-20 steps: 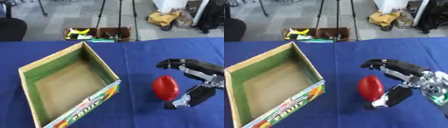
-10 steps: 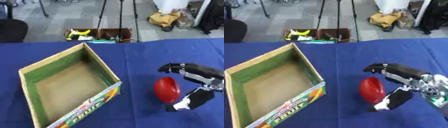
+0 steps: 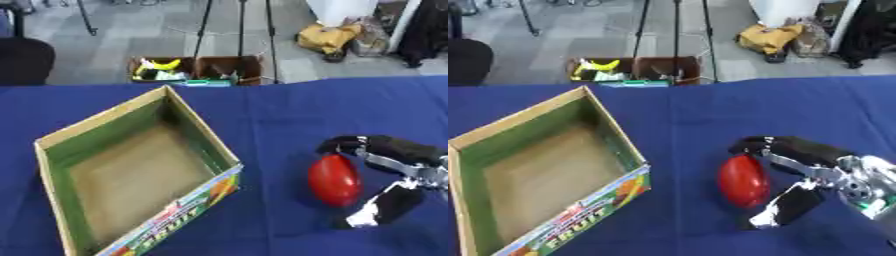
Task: Pick up objects on the table and place them in the box.
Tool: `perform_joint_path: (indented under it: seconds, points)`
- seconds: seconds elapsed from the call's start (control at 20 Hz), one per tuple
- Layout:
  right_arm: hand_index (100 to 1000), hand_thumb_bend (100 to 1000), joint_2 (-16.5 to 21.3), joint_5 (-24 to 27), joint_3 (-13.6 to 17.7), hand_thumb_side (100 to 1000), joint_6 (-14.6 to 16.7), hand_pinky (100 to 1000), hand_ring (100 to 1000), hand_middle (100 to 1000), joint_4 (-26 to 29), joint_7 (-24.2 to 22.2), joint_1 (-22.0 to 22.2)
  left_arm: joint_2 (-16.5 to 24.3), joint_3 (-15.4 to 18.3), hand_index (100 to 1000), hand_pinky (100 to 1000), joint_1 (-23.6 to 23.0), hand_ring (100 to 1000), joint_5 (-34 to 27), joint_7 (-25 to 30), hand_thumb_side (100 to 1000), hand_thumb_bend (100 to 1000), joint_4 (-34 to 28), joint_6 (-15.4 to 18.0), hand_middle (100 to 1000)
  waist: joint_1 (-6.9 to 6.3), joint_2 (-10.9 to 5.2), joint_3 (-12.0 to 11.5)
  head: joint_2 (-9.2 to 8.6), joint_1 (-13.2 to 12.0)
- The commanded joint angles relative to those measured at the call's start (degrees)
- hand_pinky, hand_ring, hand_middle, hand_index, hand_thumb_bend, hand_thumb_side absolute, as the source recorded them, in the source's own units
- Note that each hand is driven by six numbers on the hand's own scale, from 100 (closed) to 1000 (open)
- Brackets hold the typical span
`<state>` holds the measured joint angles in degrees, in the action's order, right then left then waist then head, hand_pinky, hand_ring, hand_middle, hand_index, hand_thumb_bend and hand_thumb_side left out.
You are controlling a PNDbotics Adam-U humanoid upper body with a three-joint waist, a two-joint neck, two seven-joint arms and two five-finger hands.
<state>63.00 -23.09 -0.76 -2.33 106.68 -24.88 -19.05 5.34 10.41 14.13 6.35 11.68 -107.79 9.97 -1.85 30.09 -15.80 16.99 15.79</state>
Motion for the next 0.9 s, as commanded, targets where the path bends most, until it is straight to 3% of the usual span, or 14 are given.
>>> perform_joint_path:
  seconds: [0.05, 0.25, 0.6, 0.8, 0.9]
  points:
    - [964, 680, 1.67, -0.27, 0.44, 535, 0.02, 854, 881, 907, 0.15, 0.31, -0.26, 1.20, -0.04, 669, 204, 0.32, 549, -0.02, 0.02, 861, 100, -0.53, 0.32, 595, 0.03, -1.06, 0.01, -0.81, 0.15]
    - [949, 621, 1.62, 0.51, 0.53, 575, -0.42, 846, 872, 884, 0.21, 1.22, -0.37, 1.16, -0.05, 669, 205, 0.30, 549, 0.01, 0.04, 861, 100, -0.52, 0.34, 595, -0.04, -1.06, 0.08, -0.72, 0.12]
    - [912, 335, 1.73, 1.70, 0.56, 631, -1.43, 834, 856, 825, 0.30, 3.46, -0.32, 1.15, -0.08, 668, 206, 0.34, 550, 0.01, 0.10, 861, 100, -0.53, 0.35, 596, -0.13, -1.07, 0.16, -0.72, 0.05]
    - [880, 196, 1.68, 1.33, 0.34, 573, -2.04, 825, 842, 788, 0.22, 4.16, -0.25, 1.12, -0.11, 668, 207, 0.41, 550, -0.01, 0.14, 861, 100, -0.56, 0.37, 596, -0.15, -0.98, 0.19, -0.82, 0.06]
    - [873, 182, 1.59, 0.89, 0.19, 530, -2.36, 816, 832, 778, 0.09, 4.34, -0.13, 1.09, -0.09, 668, 207, 0.42, 549, 0.01, 0.16, 860, 100, -0.57, 0.38, 596, -0.19, -0.90, 0.15, -0.93, 0.05]
